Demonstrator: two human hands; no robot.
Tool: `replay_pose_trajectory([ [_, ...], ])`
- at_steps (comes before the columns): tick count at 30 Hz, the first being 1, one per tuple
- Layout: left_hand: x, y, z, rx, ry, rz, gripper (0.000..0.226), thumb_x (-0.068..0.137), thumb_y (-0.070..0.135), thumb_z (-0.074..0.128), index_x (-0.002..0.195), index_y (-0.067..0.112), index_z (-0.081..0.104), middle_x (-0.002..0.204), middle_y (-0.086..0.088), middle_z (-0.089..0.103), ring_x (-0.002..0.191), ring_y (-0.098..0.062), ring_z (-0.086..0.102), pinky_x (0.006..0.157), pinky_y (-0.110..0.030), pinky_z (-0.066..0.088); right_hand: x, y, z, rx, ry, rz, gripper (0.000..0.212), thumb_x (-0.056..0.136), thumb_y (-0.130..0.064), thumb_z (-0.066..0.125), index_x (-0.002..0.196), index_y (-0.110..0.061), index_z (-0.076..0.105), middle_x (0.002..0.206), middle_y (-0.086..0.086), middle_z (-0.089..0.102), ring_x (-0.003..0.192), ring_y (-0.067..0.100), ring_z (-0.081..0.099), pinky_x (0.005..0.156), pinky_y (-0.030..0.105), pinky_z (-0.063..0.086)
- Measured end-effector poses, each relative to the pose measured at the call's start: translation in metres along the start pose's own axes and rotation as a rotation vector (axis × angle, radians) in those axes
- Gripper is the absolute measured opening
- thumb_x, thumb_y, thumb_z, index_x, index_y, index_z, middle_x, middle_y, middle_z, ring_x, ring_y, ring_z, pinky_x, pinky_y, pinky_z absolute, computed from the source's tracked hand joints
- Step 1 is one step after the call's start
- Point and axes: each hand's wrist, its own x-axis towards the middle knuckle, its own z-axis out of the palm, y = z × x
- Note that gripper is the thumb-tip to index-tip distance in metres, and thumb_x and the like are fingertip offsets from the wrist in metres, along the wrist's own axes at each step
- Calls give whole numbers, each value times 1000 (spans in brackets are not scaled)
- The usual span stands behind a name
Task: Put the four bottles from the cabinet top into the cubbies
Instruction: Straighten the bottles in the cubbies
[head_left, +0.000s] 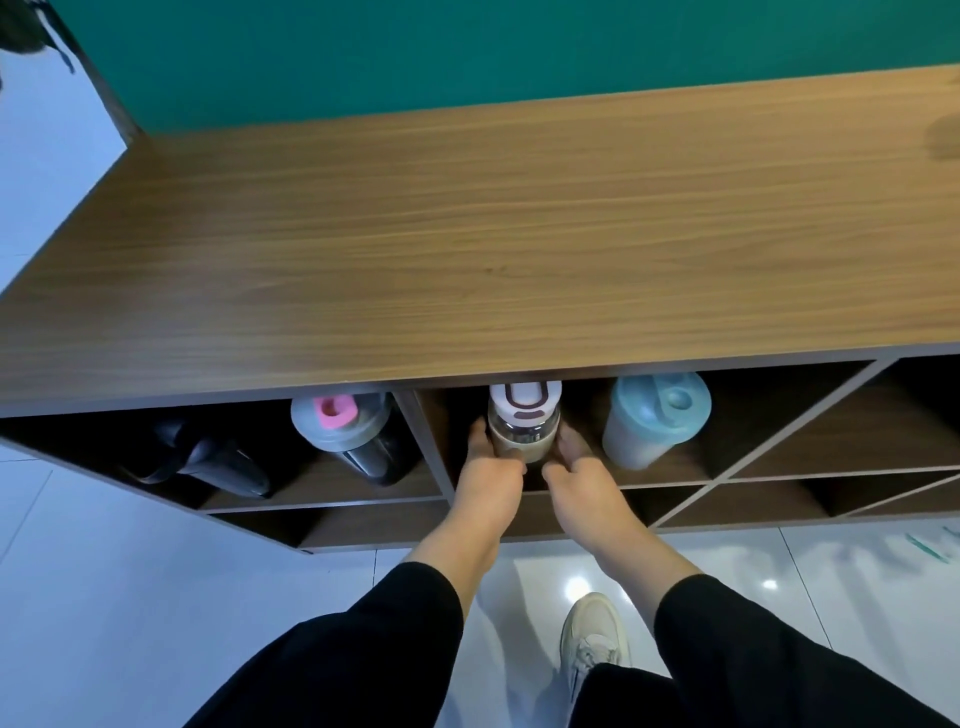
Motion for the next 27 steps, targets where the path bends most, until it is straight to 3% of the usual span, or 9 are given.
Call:
replay_pose_trajectory([
  [5, -8, 1, -4, -10, 22, -62, 73, 101, 11, 50, 164, 29, 19, 159, -4, 43, 143, -27, 43, 113, -39, 35, -4, 0, -2, -65, 28, 51, 64, 97, -9, 45, 156, -10, 22, 151, 7, 45, 139, 24, 41, 100, 22, 29],
  [7, -16, 0, -8, -35, 41, -160, 59, 103, 15, 48, 160, 22, 33, 143, -8, 53, 136, -28, 49, 113, -40, 39, -9, -2, 0, -153, 150, 95, 42, 97, -11, 48, 137, 0, 49, 117, 17, 69, 109, 33, 65, 95, 36, 50],
  [9, -25, -3, -18, -73, 14, -260, 35, 105, 17, 47, 138, 11, 54, 108, -6, 62, 117, -27, 60, 107, -42, 48, -17, -7, 4, -224, 163, 91, 21, 96, -17, 50, 108, -8, 65, 83, 13, 72, 77, 28, 70, 76, 45, 60],
  [12, -34, -13, -47, -204, 42, -347, 21, 107, 18, 46, 116, 8, 62, 91, -5, 65, 91, -22, 65, 86, -39, 57, -37, -19, 17, -306, -180, 135, 26, 98, -18, 45, 86, -7, 65, 70, 10, 69, 58, 20, 65, 59, 36, 61],
  [14, -39, -20, -73, -280, 185, -315, 24, 107, 21, 46, 117, 7, 63, 93, -8, 70, 80, -22, 67, 66, -34, 54, -49, -24, 34, -443, -415, 69, 25, 97, -21, 45, 88, -11, 66, 78, 4, 71, 65, 16, 66, 68, 39, 59],
  [16, -43, -23, -100, -366, 365, -239, 20, 106, 21, 45, 108, 11, 63, 93, -9, 70, 76, -22, 64, 62, -32, 50, -56, -31, 59, -529, -456, -64, 24, 98, -28, 48, 112, -23, 66, 102, -3, 70, 89, 12, 66, 79, 33, 54],
  [20, -42, -22, -143, -364, 506, -65, 36, 101, 15, 44, 135, 15, 55, 108, -13, 68, 95, -28, 65, 89, -43, 54, -62, -61, 113, -217, -370, -66, 54, 101, -26, 47, 153, -29, 32, 147, -5, 49, 129, 14, 49, 102, 28, 40],
  [24, -42, -14, -163, -288, 428, 26, 60, 101, 5, 41, 159, 19, 34, 135, -6, 59, 115, -19, 60, 93, -33, 45, -53, -73, 152, 0, -240, 137, 74, 100, -22, 46, 158, -34, 1, 157, 6, 36, 118, 25, 50, 92, 37, 49],
  [27, -38, -15, -163, -216, 329, 68, 69, 100, 0, 40, 164, 23, 24, 163, -1, 39, 146, -18, 40, 114, -32, 35, -38, -77, 163, 22, -136, 142, 79, 100, -17, 48, 158, -29, -5, 160, 12, 30, 136, 33, 42, 109, 44, 40],
])
